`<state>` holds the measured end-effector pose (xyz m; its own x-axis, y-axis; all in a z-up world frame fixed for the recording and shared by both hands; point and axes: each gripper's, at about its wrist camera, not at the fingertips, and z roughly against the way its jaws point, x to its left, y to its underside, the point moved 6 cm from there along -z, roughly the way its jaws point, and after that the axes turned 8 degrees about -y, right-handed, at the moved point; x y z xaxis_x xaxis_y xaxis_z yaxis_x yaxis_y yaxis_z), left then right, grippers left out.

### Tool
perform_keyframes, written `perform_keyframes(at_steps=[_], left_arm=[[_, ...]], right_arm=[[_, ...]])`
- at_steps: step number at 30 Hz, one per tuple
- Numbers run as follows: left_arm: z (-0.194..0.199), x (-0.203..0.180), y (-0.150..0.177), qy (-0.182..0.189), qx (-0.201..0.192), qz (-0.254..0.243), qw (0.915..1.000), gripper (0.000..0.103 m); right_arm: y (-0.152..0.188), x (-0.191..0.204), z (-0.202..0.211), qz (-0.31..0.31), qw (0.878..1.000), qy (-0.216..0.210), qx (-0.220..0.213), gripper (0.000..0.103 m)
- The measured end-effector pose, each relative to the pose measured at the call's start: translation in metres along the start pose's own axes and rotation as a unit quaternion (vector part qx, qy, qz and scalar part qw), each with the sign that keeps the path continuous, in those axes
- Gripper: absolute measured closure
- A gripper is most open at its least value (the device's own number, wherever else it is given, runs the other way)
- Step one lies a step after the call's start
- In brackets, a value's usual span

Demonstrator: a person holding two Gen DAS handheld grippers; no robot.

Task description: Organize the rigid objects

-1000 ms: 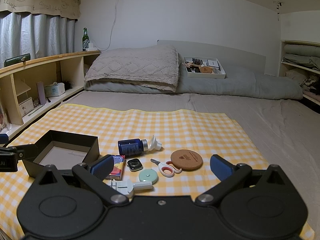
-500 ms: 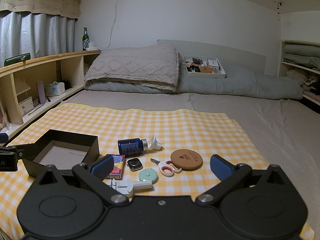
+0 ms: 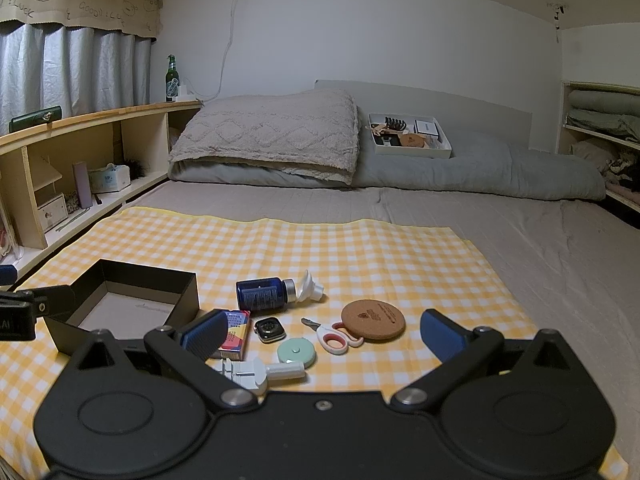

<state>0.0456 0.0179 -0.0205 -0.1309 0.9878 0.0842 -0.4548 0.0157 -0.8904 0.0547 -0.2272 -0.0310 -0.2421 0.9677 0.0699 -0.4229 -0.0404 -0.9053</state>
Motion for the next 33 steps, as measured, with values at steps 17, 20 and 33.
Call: perform_keyframes(at_steps=[17, 20, 33], left_arm=[[-0.009, 0.027, -0.024, -0.006, -0.024, -0.004, 0.9997, 0.000], [-0.015, 0.048, -0.031, -0.020, -0.029, 0.005, 0.9994, 0.000], [-0.094, 0.111, -0.015, -0.048, 0.045, 0.020, 0.9977, 0.001]], right_arm=[[-0.055, 0.000, -0.009, 0.028, 0.999, -0.009, -0.031, 0.000], [-0.066, 0.001, -0.022, 0.033, 0.999, -0.016, -0.032, 0.000], [-0.055, -0.021, -0.114, -0.065, 0.997, -0.013, 0.041, 0.000]])
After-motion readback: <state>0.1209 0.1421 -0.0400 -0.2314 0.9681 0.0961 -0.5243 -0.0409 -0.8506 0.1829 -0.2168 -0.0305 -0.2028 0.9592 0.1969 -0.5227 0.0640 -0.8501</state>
